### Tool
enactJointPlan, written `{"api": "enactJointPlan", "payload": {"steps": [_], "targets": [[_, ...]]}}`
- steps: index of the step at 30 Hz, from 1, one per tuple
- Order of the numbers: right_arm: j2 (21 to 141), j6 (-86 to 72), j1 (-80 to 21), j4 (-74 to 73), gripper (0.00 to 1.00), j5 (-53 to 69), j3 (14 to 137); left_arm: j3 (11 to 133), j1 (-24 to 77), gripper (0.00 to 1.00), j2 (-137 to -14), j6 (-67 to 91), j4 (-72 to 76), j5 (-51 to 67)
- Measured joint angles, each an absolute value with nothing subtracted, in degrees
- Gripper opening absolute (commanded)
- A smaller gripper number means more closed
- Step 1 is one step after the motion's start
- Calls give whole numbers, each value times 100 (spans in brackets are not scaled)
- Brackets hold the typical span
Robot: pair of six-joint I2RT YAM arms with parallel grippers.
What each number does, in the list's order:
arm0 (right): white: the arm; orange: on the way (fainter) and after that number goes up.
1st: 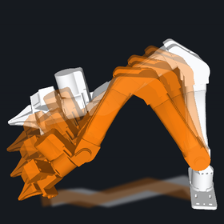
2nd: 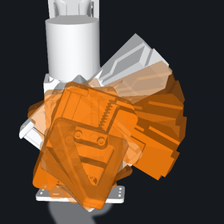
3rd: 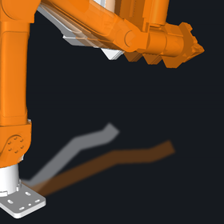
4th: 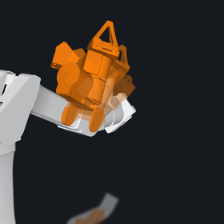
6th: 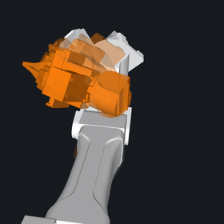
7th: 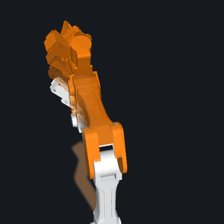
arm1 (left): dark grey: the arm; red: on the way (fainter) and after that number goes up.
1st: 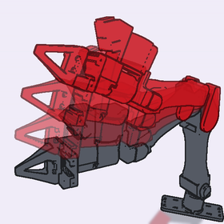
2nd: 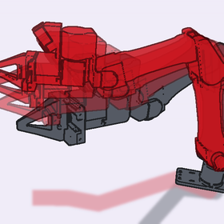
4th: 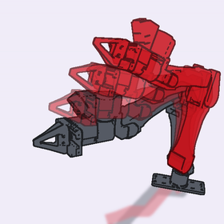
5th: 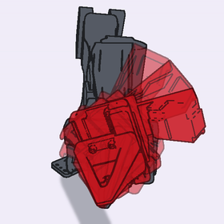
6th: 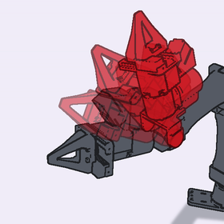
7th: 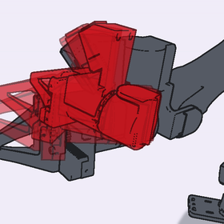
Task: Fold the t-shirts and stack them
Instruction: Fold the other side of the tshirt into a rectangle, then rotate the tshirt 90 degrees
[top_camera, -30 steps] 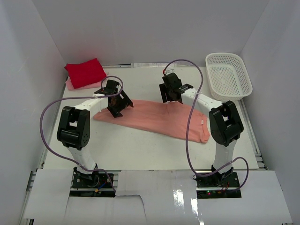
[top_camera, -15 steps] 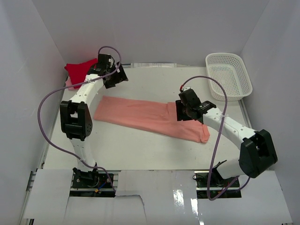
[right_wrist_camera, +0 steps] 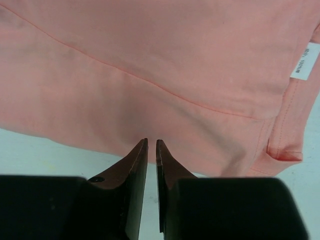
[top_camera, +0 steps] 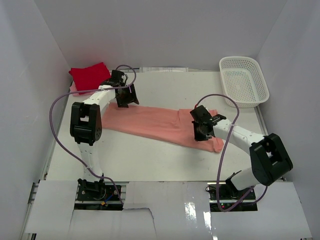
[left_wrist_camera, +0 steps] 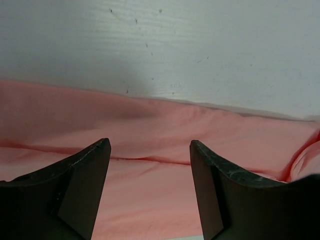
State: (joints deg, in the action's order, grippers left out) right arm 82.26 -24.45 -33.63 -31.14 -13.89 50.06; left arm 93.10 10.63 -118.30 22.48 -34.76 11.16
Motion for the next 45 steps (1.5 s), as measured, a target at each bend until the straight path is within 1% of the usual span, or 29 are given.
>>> {"api": "enactJointPlan", "payload": {"steps": [4, 9, 19, 28, 36, 45], "targets": [[8573, -2517, -3363, -3087, 18, -1330, 4980, 9061, 1063, 75, -11830, 2226, -3507, 1146], [8888, -2539, -3363, -2978, 17, -1293, 4980, 9032, 1068, 75, -11830, 2182, -3489, 1107], [8962, -2536, -3312, -2956, 17, -1286, 5017, 9083, 1068, 77, -12084, 2191, -3393, 685], [9334, -2477, -2954, -3011, 17, -1070, 5404, 9192, 1066, 77, -12173, 2259, -3468, 458], [10108, -2211, -2458, -3061, 17, -856, 6305, 8978, 1061, 78, -12046, 2443, -3435, 64], [11441, -1691, -2340, -3157, 17, -738, 8099, 7677, 996, 79, -11153, 2561, -3299, -191]]}}
